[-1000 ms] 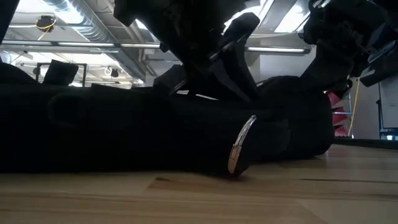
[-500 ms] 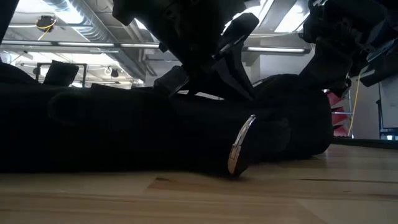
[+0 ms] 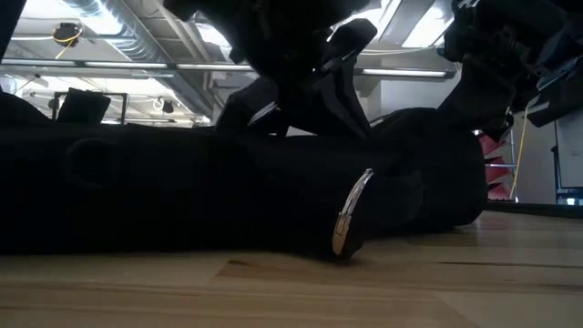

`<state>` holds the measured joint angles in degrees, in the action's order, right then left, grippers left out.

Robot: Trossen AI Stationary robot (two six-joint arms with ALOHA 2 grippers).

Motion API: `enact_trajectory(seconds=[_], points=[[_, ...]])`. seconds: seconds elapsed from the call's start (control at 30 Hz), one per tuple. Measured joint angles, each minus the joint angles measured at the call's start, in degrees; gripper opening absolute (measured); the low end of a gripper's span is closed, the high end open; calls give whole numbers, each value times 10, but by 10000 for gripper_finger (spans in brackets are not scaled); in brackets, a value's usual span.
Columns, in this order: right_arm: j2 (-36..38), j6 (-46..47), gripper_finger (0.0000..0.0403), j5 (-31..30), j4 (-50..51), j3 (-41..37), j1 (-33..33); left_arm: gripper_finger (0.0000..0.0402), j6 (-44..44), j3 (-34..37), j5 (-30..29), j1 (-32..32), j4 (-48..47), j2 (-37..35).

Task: Unpack backpack
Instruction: Open the black backpack

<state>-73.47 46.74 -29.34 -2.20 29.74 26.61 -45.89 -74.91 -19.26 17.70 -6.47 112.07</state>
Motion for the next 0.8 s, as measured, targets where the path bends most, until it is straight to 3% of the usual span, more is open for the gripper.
enact_trajectory(seconds=[0.8], points=[[0, -5, 2, -9, 33, 0, 0, 0, 26, -1, -32, 14, -18, -17]])
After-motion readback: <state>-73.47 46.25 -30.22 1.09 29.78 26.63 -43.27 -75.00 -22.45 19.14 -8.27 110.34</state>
